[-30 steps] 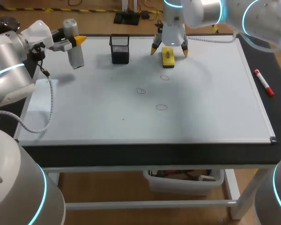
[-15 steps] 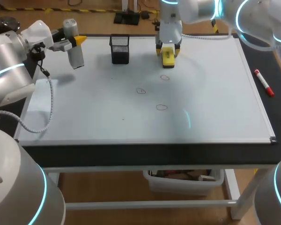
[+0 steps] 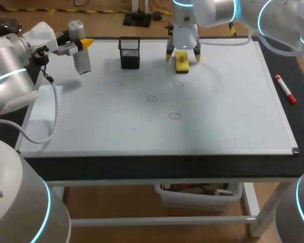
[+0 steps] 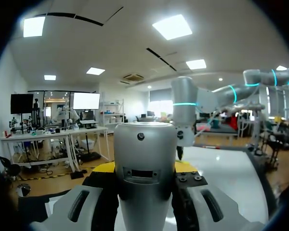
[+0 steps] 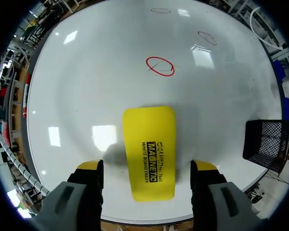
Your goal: Pick up the inspection probe, press it on each red-marked spot on the whiteboard one by one, put down the probe, pick up the eraser, and wipe off all the red marks.
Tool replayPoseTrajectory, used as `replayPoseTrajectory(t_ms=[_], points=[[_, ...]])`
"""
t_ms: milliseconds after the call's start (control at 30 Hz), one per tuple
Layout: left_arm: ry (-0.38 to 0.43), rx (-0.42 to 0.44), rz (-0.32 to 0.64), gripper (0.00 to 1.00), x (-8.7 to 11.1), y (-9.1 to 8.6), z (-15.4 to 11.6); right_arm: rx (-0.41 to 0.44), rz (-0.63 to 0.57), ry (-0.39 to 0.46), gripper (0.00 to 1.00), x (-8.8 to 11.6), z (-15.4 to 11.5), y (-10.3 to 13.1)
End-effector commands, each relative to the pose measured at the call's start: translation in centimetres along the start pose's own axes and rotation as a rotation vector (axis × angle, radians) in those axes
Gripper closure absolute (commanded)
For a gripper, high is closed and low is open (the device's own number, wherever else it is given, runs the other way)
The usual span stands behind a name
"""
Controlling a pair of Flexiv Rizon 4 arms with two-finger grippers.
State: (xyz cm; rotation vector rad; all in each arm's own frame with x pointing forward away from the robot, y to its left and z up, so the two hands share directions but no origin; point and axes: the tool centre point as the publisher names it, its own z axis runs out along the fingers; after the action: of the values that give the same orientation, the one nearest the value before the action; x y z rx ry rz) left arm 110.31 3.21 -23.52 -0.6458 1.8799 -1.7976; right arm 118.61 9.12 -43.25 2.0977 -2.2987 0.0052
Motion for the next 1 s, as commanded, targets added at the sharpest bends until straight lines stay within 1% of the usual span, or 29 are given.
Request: replayPoseTrajectory(t_ms=[33,67,100,200,333,400,500,600,667,700,733,767,867,967,1000], points=[[-0.004,0.004,0.003,1.00,0.1,0.0,0.0,0.014,0.002,0.002,0.28,0.6,-2.1,1.5],[-0.004,0.004,0.003,1.00,0.1,0.0,0.0,0.012,0.003,-0.003,0.27,0.6,-2.2,1.6],[-0.004,0.004,0.003,1.00,0.1,0.0,0.0,0.011,0.004,-0.005,0.31,0.6,-2.3,1.7],[-0.004,0.004,0.003,1.00,0.1,0.0,0.0,0.004,-0.001,0.001,0.21,0.7,-2.6,2.1],[-0.004,0.004,0.003,1.00,0.1,0.0,0.0,-0.005,-0.002,0.004,0.17,0.8,-3.0,2.5],[-0.004,0.004,0.003,1.00,0.1,0.0,0.0,-0.015,0.009,-0.008,0.18,0.8,-3.0,2.5],[-0.004,0.004,0.003,1.00,0.1,0.0,0.0,-0.024,0.018,-0.009,0.25,1.0,-2.7,2.6],[-0.004,0.004,0.003,1.00,0.1,0.0,0.0,-0.046,0.033,-0.024,0.27,1.1,-2.2,2.4],[-0.004,0.004,0.003,1.00,0.1,0.0,0.0,-0.052,0.033,-0.022,0.32,1.1,-2.0,2.4],[-0.004,0.004,0.003,1.00,0.1,0.0,0.0,-0.054,0.035,-0.023,0.30,1.2,-2.0,2.4],[-0.004,0.004,0.003,1.00,0.1,0.0,0.0,-0.055,0.035,-0.024,0.31,1.2,-1.9,2.4],[-0.004,0.004,0.003,1.00,0.1,0.0,0.0,-0.056,0.035,-0.025,0.29,1.2,-1.9,2.4],[-0.004,0.004,0.003,1.00,0.1,0.0,0.0,-0.057,0.034,-0.027,0.29,1.0,-1.7,2.3],[-0.004,0.004,0.003,1.00,0.1,0.0,0.0,-0.053,0.033,-0.034,0.22,0.8,-1.7,2.2],[-0.004,0.004,0.003,1.00,0.1,0.0,0.0,-0.053,0.032,-0.035,0.24,0.6,-1.7,2.2]])
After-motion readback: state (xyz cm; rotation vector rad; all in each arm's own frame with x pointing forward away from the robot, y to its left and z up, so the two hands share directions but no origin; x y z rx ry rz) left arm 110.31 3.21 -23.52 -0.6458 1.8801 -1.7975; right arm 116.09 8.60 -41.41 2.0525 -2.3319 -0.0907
